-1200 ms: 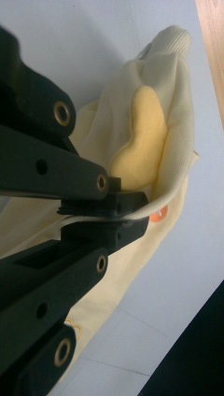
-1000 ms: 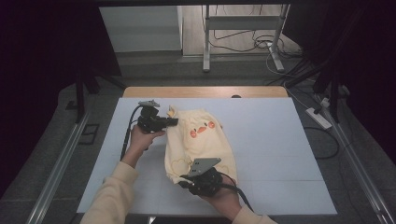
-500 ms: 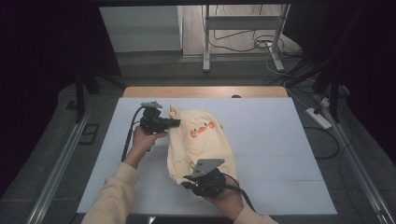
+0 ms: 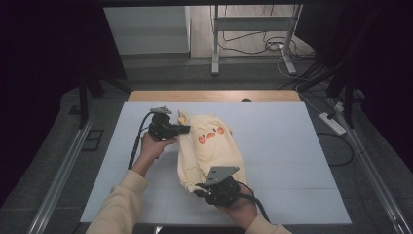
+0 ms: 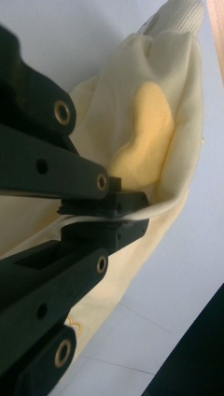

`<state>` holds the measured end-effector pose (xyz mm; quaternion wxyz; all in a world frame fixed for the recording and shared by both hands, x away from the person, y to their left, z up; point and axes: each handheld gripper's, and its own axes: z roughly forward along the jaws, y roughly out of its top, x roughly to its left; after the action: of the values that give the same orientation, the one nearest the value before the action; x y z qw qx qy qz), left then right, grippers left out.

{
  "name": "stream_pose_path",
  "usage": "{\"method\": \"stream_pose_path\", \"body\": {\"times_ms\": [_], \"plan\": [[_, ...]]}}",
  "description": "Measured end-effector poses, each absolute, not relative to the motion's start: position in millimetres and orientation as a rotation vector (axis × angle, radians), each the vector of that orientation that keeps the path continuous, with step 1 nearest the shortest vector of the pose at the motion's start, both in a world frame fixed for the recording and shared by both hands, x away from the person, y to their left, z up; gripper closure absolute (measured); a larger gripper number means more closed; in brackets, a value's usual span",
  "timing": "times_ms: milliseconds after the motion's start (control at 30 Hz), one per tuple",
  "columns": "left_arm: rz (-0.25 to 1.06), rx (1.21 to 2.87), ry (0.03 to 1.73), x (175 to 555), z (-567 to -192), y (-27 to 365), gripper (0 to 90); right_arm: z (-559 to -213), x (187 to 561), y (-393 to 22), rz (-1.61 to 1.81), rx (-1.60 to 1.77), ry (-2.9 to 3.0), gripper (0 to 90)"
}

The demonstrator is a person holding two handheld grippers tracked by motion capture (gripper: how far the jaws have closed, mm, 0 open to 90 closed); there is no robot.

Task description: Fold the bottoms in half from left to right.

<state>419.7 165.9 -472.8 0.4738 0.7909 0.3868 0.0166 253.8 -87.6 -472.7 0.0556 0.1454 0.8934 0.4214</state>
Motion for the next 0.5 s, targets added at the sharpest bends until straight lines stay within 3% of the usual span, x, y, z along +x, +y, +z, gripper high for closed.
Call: {"method": "stream_pose_path", "body": {"times_ms": [500], "plan": [[0.041,1.951,0.931,418.7,-474.4,156.9,85.6,-473.4,251.3,-98.7,1.265,0.459,2.705,78.0]]}}
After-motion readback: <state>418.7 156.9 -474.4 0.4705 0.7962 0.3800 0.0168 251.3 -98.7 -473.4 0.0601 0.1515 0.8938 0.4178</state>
